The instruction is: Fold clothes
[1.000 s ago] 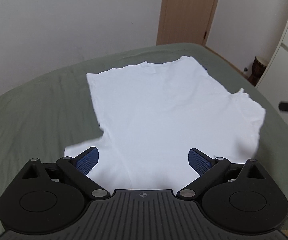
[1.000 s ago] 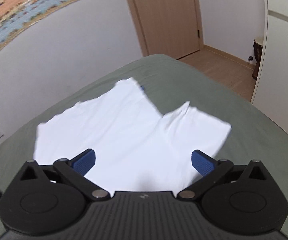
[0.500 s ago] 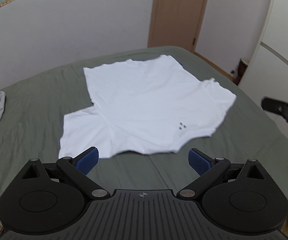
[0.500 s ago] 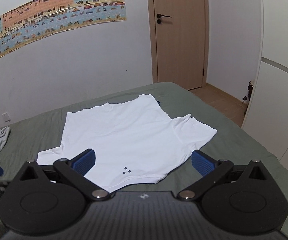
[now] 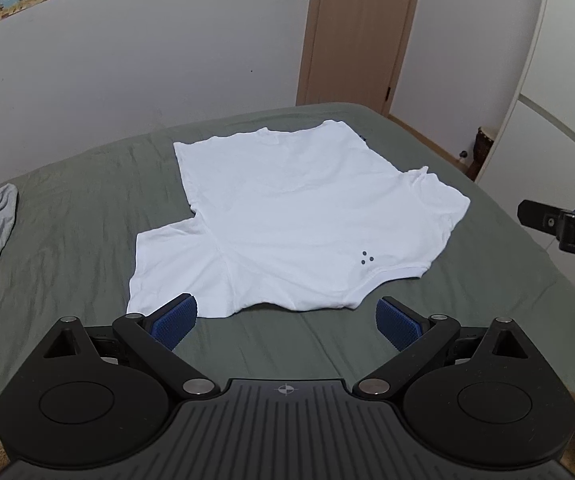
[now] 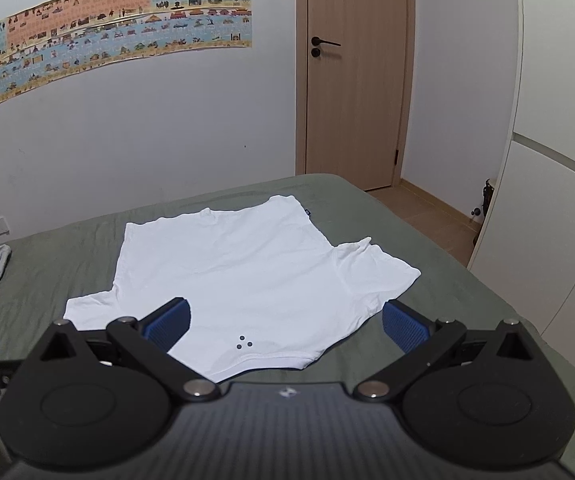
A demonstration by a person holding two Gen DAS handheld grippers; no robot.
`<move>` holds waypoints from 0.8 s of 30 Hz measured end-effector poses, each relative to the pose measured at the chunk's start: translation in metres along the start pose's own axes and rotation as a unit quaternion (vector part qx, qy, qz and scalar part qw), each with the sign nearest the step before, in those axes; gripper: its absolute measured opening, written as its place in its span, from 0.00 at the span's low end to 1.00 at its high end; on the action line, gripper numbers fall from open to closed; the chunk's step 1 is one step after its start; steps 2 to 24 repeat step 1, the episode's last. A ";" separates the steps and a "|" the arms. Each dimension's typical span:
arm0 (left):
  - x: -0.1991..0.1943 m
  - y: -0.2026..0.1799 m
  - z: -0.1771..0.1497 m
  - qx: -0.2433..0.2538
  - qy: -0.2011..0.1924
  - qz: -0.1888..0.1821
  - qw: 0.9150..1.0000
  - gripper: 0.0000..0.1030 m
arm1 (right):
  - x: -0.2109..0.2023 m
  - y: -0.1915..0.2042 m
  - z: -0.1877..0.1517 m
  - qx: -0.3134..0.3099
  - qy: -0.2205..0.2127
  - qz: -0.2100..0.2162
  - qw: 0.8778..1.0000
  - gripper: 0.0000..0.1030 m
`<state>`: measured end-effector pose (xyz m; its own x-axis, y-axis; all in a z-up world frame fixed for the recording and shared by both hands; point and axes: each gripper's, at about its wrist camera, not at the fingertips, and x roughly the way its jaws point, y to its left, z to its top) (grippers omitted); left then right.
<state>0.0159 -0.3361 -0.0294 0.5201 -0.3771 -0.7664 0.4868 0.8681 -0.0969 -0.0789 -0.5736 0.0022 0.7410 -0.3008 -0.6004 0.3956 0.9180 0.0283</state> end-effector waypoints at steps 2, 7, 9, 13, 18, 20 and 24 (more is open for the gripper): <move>0.001 0.000 0.001 0.001 0.005 0.006 1.000 0.96 | 0.000 0.000 0.000 0.000 0.000 0.001 1.000 1.00; 0.001 0.000 0.001 0.001 0.005 0.006 1.000 0.96 | 0.000 0.000 0.000 0.000 0.000 0.001 1.000 1.00; 0.001 0.000 0.001 0.001 0.005 0.006 1.000 0.96 | 0.000 0.000 0.000 0.000 0.000 0.001 1.000 1.00; 0.001 0.000 0.001 0.001 0.005 0.006 1.000 0.96 | 0.000 0.000 0.000 0.000 0.000 0.001 1.000 1.00; 0.001 0.000 0.001 0.001 0.005 0.006 1.000 0.96 | 0.000 0.000 0.000 0.000 0.000 0.001 1.000 1.00; 0.001 0.000 0.001 0.001 0.005 0.006 1.000 0.96 | 0.000 0.000 0.000 0.000 0.000 0.001 1.000 1.00; 0.001 0.000 0.001 0.001 0.005 0.006 1.000 0.96 | 0.000 0.000 0.000 0.000 0.000 0.001 1.000 1.00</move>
